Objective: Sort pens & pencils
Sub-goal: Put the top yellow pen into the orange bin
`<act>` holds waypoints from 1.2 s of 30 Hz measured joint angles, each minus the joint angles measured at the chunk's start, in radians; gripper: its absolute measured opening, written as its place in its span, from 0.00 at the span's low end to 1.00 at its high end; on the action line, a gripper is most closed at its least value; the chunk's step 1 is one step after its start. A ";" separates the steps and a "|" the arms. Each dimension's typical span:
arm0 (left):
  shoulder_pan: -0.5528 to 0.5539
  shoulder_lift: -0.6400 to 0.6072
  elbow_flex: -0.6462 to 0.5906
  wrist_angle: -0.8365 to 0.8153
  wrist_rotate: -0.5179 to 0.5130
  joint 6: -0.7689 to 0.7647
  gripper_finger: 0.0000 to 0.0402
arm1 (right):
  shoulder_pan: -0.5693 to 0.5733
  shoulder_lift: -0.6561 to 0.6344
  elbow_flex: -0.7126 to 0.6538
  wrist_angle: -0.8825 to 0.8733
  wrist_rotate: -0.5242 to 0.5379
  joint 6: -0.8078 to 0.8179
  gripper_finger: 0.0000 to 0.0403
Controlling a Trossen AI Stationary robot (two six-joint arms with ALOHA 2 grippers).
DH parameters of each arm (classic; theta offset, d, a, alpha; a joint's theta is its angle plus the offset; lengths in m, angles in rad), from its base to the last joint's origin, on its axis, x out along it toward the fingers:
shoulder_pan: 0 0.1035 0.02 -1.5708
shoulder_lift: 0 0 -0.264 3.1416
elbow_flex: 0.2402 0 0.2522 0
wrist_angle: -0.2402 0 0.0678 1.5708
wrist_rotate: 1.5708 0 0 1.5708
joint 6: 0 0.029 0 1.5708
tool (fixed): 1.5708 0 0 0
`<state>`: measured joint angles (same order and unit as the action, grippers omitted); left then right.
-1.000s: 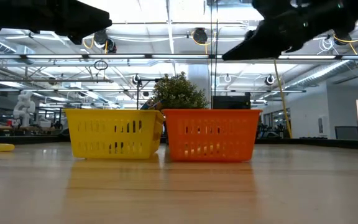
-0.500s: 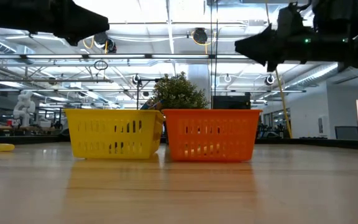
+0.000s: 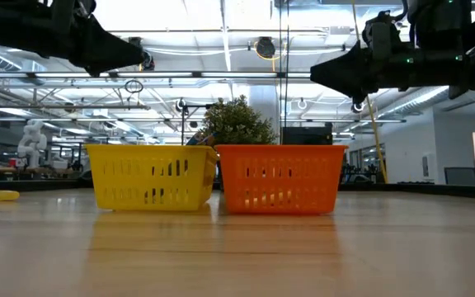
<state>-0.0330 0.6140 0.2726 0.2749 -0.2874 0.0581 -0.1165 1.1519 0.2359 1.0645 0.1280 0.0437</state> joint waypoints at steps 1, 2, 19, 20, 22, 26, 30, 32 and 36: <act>0.000 0.000 0.000 -0.003 0.001 -0.006 0.38 | 0.000 0.000 0.000 0.000 0.000 0.000 0.31; 0.000 0.000 0.000 -0.007 0.001 -0.018 0.38 | 0.000 0.000 0.000 0.000 0.000 0.000 0.31; -0.044 0.196 0.135 -0.758 0.306 -0.594 0.38 | 0.000 0.000 0.000 0.008 0.000 -0.002 0.31; -0.053 0.228 0.137 -0.799 0.344 -0.620 0.38 | 0.000 0.000 0.000 0.008 0.000 -0.002 0.31; -0.069 0.285 0.137 -0.905 0.391 -0.671 0.38 | 0.000 0.000 0.000 0.008 0.000 -0.002 0.31; -0.089 0.381 0.142 -1.055 0.390 -0.784 0.38 | 0.000 0.000 0.000 0.008 0.000 -0.002 0.31; -0.090 0.418 0.146 -1.064 0.364 -0.770 0.38 | 0.000 0.000 0.000 0.008 0.000 -0.002 0.31; -0.089 0.418 0.157 -1.044 0.345 -0.721 0.38 | 0.000 0.000 0.000 0.008 0.000 -0.002 0.31; -0.089 0.414 0.216 -1.055 0.294 -0.641 0.38 | 0.001 0.000 0.000 0.007 0.000 -0.002 0.31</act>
<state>-0.1223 1.0282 0.4888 -0.7803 0.0070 -0.5826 -0.1159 1.1519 0.2363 1.0715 0.1280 0.0414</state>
